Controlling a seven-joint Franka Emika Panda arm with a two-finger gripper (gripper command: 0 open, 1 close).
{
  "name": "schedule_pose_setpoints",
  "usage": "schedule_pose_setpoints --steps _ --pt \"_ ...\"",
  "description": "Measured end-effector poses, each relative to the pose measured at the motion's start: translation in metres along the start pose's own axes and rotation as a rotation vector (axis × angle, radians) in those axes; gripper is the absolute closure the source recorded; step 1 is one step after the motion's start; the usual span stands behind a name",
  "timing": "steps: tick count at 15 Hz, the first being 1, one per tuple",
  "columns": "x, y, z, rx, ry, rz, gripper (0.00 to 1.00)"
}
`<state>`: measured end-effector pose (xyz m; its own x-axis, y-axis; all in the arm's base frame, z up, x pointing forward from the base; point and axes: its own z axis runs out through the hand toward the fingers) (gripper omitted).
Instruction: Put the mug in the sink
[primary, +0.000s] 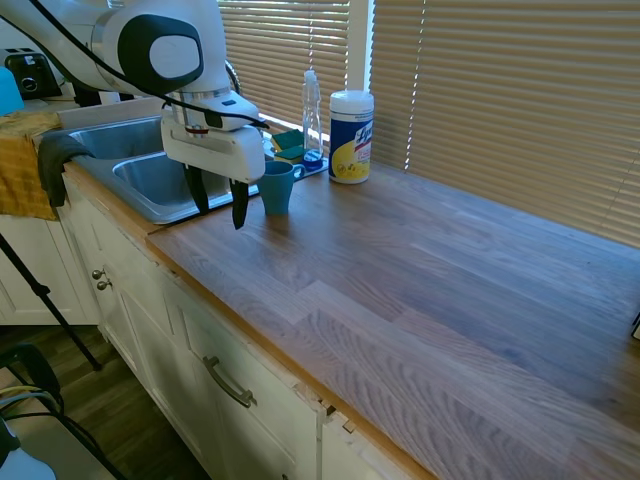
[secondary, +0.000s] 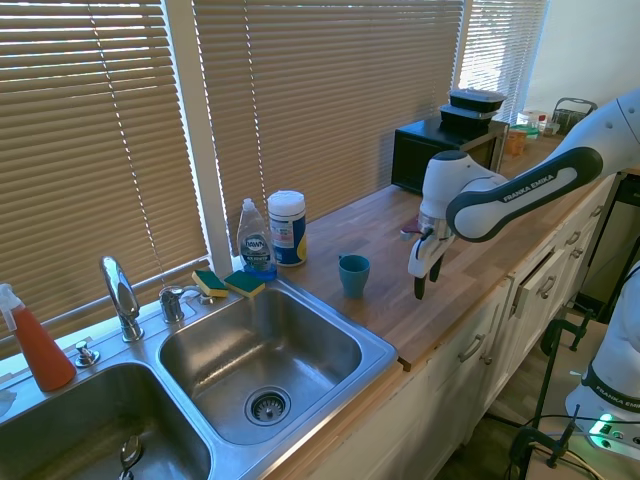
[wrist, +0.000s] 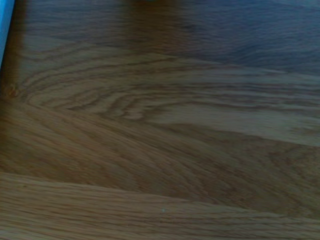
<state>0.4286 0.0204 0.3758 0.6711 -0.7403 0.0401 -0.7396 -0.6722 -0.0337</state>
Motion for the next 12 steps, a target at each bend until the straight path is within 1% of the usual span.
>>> schedule_pose_setpoints --steps 3,5,8,12 --pt "0.001 0.001 0.000 -0.003 -0.004 0.004 0.00" --pt "0.006 0.002 -0.004 0.007 0.002 0.011 0.00" --pt "0.014 -0.006 -0.019 0.034 0.024 0.014 0.00" --pt "0.028 -0.032 -0.045 0.079 0.062 0.010 0.00"
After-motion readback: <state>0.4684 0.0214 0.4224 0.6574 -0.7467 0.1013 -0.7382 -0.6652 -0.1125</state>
